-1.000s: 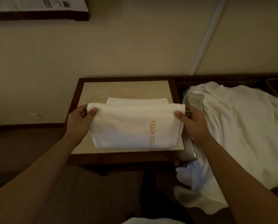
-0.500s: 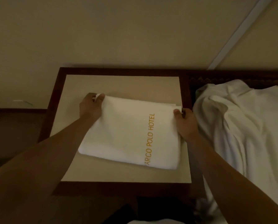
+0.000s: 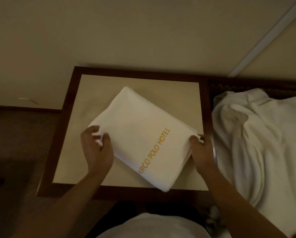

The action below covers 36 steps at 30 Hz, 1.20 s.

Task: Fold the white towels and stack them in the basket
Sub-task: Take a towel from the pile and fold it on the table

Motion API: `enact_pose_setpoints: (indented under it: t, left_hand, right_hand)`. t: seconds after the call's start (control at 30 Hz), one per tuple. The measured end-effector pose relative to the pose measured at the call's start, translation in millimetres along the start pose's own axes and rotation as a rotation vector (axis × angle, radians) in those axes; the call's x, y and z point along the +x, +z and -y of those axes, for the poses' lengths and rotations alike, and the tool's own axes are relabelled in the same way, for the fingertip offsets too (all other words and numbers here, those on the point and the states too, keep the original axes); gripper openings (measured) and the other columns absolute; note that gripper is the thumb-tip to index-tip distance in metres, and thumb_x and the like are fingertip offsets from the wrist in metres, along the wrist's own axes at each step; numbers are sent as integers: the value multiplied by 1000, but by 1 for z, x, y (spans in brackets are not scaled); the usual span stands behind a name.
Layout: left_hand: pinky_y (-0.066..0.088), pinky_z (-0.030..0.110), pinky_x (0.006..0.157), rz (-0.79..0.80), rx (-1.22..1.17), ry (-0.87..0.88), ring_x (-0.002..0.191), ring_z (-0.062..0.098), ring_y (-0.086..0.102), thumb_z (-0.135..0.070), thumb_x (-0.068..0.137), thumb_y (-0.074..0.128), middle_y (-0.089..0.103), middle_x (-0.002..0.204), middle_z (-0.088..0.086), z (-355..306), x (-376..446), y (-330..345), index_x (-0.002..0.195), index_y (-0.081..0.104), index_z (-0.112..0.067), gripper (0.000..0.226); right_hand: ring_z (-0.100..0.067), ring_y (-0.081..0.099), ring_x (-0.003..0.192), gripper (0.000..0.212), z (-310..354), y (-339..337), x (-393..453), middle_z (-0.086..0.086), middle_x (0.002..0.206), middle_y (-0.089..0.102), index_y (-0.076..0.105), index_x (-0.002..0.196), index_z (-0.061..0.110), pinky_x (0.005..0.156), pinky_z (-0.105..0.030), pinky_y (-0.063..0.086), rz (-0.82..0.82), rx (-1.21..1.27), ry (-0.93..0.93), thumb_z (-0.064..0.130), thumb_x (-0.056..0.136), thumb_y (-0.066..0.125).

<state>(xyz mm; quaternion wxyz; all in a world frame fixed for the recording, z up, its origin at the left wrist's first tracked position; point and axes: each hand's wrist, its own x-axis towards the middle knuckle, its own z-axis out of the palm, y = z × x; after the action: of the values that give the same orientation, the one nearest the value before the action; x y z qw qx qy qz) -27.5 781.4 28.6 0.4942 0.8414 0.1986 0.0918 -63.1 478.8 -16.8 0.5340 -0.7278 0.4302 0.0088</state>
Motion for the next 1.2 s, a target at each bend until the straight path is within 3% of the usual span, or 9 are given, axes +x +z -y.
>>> enact_pose_setpoints:
  t: [0.13, 0.3, 0.37, 0.47, 0.6, 0.73, 0.83, 1.0, 1.2]
  left_hand:
    - [58, 43, 87, 205, -183, -504, 99, 19, 65, -29, 100, 60, 63, 120, 6, 43, -18, -26, 124, 51, -22, 27]
    - [56, 49, 89, 347, -121, -551, 100, 23, 66, -41, 101, 55, 70, 108, 1, 56, -3, -58, 119, 62, -17, 30]
    - [56, 55, 92, 409, -163, -592, 100, 29, 68, -43, 99, 59, 74, 105, 6, 55, 6, -65, 112, 69, -16, 32]
    - [55, 54, 94, 486, -215, -628, 99, 30, 70, -41, 96, 65, 77, 101, 7, 52, 15, -68, 106, 71, -14, 29]
    - [57, 53, 91, 563, -203, -579, 101, 27, 72, -42, 89, 74, 77, 105, 3, 51, 19, -62, 115, 69, -16, 37]
    - [60, 38, 74, 431, -107, -436, 94, 20, 70, -40, 89, 74, 71, 103, -1, 44, 18, -55, 114, 61, -16, 37]
    - [50, 27, 60, 349, 70, -259, 87, 16, 66, -40, 87, 75, 64, 99, -5, 44, 18, -56, 111, 52, -16, 42]
    - [52, 27, 66, 388, 11, -266, 88, 11, 65, -47, 81, 80, 63, 104, -8, 50, 16, -54, 120, 45, -21, 59]
    - [59, 49, 83, 627, -366, -655, 98, 32, 73, -57, 97, 54, 78, 101, 10, 59, 31, -79, 111, 70, -18, 44]
  right_hand:
    - [-24, 65, 84, 23, -5, 9, -58, -13, 104, 67, 56, 109, 11, 65, -36, 54, 156, 13, 150, 29, 96, 61]
    - [-30, 69, 66, 28, 5, -4, -106, -15, 82, 75, 65, 100, 7, 61, -30, 51, 728, -503, 381, 32, 86, 65]
    - [-23, 66, 67, 24, 17, -1, -100, -11, 80, 71, 66, 88, 7, 61, -25, 47, 660, -647, 201, 31, 86, 63]
    - [-9, 59, 85, 33, 38, 23, -97, 6, 97, 63, 62, 105, 19, 71, -28, 44, 383, -606, -169, 49, 93, 60]
    - [-11, 61, 94, 59, 40, 66, -87, 9, 105, 62, 58, 112, 20, 74, -29, 49, 473, -509, -162, 69, 80, 68]
    - [-17, 66, 93, 42, 37, 78, -92, 4, 103, 68, 63, 103, 18, 82, -39, 57, 341, -370, -266, 54, 85, 73]
    - [-20, 64, 96, 40, 25, 80, -99, 0, 105, 64, 62, 108, 15, 83, -40, 55, 231, -401, -235, 50, 89, 69]
    - [-25, 62, 107, 63, 22, 85, -102, -3, 114, 60, 53, 124, 9, 82, -35, 50, 265, -391, -72, 55, 85, 71]
    - [-16, 73, 89, 49, 20, 90, -113, -2, 102, 76, 76, 98, 13, 82, -34, 61, 413, -111, 118, 44, 65, 93]
